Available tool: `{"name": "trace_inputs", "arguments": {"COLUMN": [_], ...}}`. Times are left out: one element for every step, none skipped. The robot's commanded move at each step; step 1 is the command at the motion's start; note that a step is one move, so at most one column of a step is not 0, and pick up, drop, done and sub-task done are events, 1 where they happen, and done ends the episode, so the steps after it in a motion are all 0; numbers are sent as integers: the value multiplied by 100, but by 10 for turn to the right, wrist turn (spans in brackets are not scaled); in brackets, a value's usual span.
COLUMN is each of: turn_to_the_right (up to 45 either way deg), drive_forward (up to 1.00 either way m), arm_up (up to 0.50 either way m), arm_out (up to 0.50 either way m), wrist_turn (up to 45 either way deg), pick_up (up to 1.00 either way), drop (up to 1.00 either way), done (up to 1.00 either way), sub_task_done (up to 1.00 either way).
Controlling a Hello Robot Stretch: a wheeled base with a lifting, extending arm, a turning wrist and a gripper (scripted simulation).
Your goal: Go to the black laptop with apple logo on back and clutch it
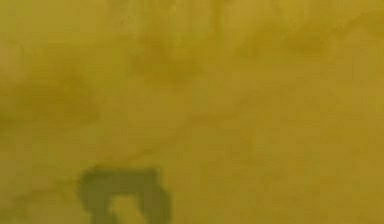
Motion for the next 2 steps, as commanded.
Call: {"name": "trace_inputs", "arguments": {"turn_to_the_right": [0,0], "drive_forward": [0,0], "arm_up": [0,-30], "arm_out": [0,0], "wrist_turn": [210,0], "pick_up": [0,0], "drop": [0,0], "done": [0,0], "sub_task_done": [0,0]}}
